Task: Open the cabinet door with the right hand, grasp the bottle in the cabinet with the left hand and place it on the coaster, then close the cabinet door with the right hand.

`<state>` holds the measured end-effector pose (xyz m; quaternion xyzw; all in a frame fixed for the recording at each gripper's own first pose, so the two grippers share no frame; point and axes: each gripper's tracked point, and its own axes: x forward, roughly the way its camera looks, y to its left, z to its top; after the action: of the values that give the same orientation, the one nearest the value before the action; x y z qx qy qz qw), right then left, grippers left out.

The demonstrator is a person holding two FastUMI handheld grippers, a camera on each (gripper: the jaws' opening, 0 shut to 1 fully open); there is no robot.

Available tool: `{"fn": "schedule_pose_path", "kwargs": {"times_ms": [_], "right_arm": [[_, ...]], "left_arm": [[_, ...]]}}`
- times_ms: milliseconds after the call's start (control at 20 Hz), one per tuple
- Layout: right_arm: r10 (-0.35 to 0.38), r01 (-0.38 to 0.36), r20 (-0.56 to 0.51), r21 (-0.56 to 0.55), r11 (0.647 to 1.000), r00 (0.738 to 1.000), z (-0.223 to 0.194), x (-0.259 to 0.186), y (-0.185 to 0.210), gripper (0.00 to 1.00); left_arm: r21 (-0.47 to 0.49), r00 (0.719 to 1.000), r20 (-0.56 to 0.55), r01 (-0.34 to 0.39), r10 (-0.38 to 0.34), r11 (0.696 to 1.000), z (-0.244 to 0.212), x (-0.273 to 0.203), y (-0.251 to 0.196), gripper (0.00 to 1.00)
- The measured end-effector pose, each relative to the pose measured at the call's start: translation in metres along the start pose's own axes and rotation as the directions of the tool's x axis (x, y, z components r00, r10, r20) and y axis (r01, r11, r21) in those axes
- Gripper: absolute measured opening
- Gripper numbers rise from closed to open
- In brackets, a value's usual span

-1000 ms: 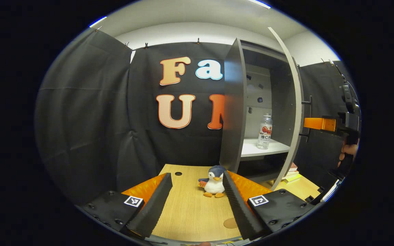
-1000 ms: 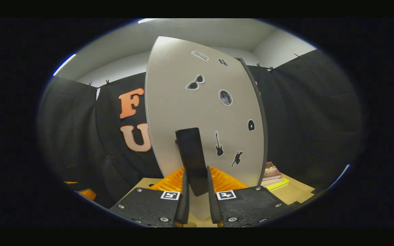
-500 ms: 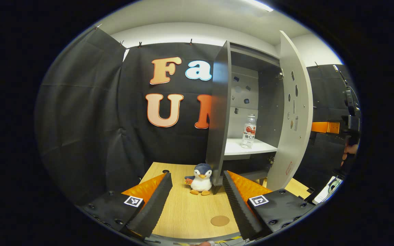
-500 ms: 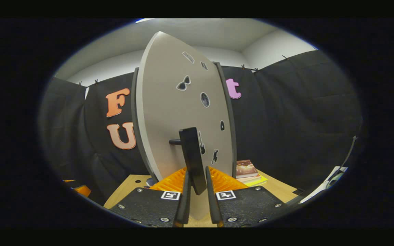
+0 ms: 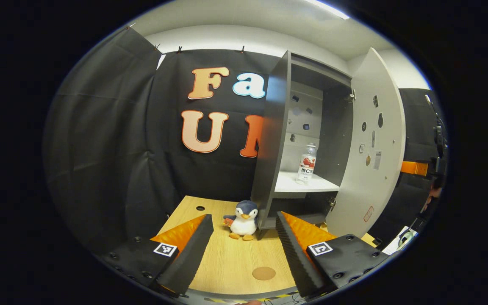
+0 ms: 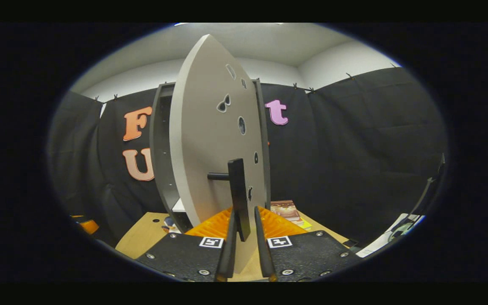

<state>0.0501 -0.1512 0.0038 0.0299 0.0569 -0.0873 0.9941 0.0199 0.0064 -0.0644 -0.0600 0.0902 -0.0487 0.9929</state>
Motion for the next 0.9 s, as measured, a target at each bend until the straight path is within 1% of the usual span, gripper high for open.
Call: {"fn": "schedule_pose_path", "kwargs": {"times_ms": [100,150,200,250,300,350,400,450,500,550,650,700,800,850,900], "right_arm": [[-0.028,0.028,0.002,-0.02,0.999,1.0,0.002,0.0,-0.017,0.23],[-0.037,0.037,0.002,-0.024,0.999,0.999,0.003,0.0,-0.024,0.21],[-0.042,0.042,0.001,-0.019,0.999,0.999,0.006,0.002,-0.029,0.21],[-0.041,0.041,-0.002,-0.014,0.999,0.999,0.006,0.002,-0.035,0.24],[-0.042,0.042,-0.002,-0.017,0.999,0.999,0.007,0.002,-0.043,0.23],[-0.048,0.048,0.004,-0.033,0.998,0.999,0.008,0.003,-0.051,0.24],[-0.058,0.059,0.006,-0.052,0.997,0.998,0.008,0.003,-0.059,0.21],[-0.067,0.067,0.006,-0.067,0.995,0.998,0.008,0.004,-0.067,0.24],[-0.072,0.072,0.005,-0.072,0.995,0.997,0.01,0.004,-0.075,0.21],[-0.064,0.064,0.004,-0.06,0.996,0.998,0.012,0.003,-0.08,0.23],[-0.048,0.048,0.006,-0.033,0.998,0.999,0.013,0.005,-0.089,0.21],[-0.044,0.045,0.007,-0.024,0.999,0.999,0.014,0.006,-0.094,0.17],[-0.014,0.015,0.004,-0.03,0.999,1.0,0.013,0.005,-0.099,0.27],[0.004,-0.004,0.002,-0.032,0.999,1.0,0.012,0.007,-0.102,0.18],[0.015,-0.015,0.003,-0.026,1.0,1.0,0.014,0.008,-0.106,0.26]], "left_arm": [[0.001,1.0,-0.006,-0.003,0.003,1.0,-0.001,0.006,-0.006,0.99],[-0.002,1.0,-0.007,0.006,-0.006,1.0,-0.002,0.008,-0.014,0.99],[-0.004,1.0,-0.003,0.016,-0.016,1.0,0.0,0.011,-0.021,0.99],[-0.003,1.0,-0.001,0.027,-0.027,1.0,0.001,0.014,-0.029,0.99],[0.0,0.999,0.0,0.037,-0.037,0.999,0.002,0.018,-0.038,0.99],[0.003,0.999,0.001,0.05,-0.05,0.999,0.003,0.022,-0.046,0.99],[0.006,0.998,-0.003,0.06,-0.06,0.998,0.003,0.027,-0.054,0.99],[0.009,0.998,-0.008,0.07,-0.07,0.998,0.0,0.03,-0.061,0.99],[0.01,0.997,-0.011,0.08,-0.08,0.997,-0.001,0.032,-0.069,0.96],[0.011,0.996,-0.012,0.087,-0.087,0.996,-0.002,0.035,-0.076,0.99],[0.011,0.994,-0.018,0.104,-0.104,0.994,-0.005,0.04,-0.09,0.99],[0.013,0.993,-0.026,0.115,-0.114,0.993,-0.007,0.043,-0.096,0.96],[0.02,0.992,-0.031,0.125,-0.125,0.992,-0.008,0.048,-0.106,0.97],[0.019,0.991,-0.033,0.132,-0.132,0.991,-0.009,0.049,-0.111,0.99],[0.017,0.99,-0.036,0.14,-0.139,0.99,-0.01,0.051,-0.115,0.99]]}}
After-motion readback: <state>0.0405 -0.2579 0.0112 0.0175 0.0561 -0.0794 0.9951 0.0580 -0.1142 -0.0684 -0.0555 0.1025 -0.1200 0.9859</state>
